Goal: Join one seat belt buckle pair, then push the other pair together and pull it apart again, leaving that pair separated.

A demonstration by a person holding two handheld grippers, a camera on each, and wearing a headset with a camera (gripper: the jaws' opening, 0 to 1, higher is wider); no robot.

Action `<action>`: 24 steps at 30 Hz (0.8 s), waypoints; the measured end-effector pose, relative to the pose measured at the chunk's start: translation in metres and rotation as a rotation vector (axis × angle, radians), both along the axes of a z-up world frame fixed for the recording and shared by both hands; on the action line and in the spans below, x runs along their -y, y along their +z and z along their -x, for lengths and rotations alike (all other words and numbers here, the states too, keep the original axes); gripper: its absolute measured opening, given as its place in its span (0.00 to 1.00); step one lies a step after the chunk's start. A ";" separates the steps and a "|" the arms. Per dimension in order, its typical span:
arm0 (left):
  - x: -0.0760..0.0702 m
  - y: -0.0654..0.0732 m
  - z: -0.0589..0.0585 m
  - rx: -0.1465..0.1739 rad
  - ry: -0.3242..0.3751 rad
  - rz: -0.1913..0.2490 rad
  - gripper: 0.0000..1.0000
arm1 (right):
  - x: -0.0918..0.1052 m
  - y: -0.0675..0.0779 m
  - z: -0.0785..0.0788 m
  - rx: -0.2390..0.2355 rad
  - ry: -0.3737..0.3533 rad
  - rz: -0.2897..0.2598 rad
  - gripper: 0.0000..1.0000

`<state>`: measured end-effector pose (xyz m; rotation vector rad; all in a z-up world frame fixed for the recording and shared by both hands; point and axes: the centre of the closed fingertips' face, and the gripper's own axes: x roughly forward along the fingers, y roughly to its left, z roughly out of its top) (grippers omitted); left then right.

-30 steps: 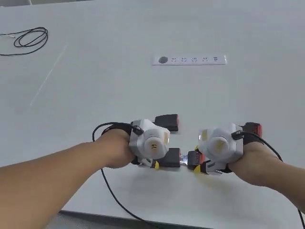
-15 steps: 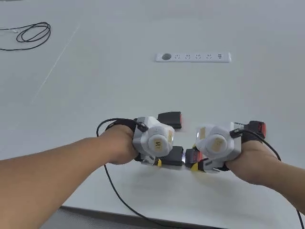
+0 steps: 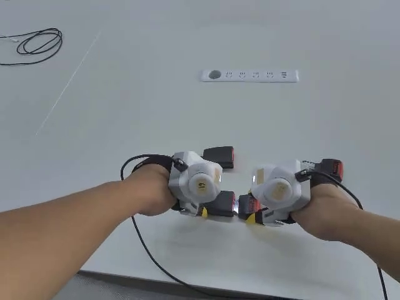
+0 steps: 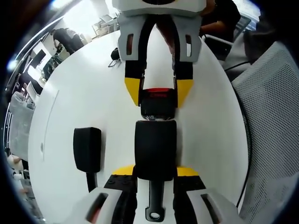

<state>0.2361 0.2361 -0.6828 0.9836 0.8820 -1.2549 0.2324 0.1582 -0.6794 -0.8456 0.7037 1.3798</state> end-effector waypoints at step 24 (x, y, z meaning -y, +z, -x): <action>-0.002 -0.001 0.001 -0.041 0.032 0.010 0.30 | -0.002 -0.001 0.000 0.005 0.025 -0.001 0.34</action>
